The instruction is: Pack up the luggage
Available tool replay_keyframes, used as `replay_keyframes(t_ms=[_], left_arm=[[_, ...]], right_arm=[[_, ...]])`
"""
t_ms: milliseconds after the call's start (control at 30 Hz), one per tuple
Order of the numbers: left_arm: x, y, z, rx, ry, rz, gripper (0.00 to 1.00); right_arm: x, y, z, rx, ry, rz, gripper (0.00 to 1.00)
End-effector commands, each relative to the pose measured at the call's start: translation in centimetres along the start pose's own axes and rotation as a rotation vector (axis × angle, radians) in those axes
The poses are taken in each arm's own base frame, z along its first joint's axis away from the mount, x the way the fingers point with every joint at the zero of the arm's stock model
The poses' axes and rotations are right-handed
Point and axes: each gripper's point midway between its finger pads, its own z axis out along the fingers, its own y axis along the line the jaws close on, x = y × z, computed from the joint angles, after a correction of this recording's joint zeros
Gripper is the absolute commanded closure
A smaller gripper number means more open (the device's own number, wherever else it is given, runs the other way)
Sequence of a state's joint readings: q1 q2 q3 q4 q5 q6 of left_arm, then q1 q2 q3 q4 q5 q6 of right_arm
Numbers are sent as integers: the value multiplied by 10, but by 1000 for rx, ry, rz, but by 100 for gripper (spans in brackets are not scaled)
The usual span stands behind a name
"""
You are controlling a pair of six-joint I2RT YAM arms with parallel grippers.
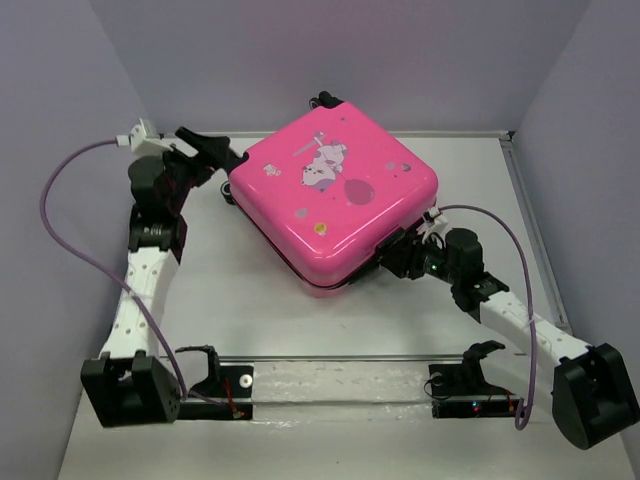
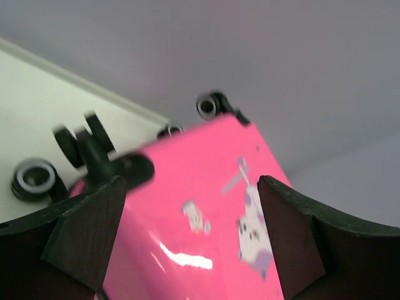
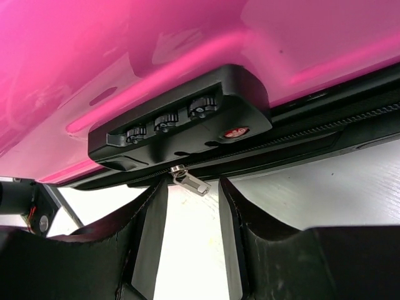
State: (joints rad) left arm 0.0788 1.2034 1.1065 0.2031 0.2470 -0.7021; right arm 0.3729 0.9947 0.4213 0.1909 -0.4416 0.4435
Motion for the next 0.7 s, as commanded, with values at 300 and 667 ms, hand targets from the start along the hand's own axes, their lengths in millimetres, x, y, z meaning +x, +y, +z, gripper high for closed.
replay_keyframes(t_ms=[300, 667], left_arm=[[200, -8, -166, 314, 393, 112, 6], [280, -3, -184, 258, 547, 94, 21]], right_arm=[[3, 13, 15, 18, 15, -109, 52], [-5, 4, 24, 135, -19, -142, 56]])
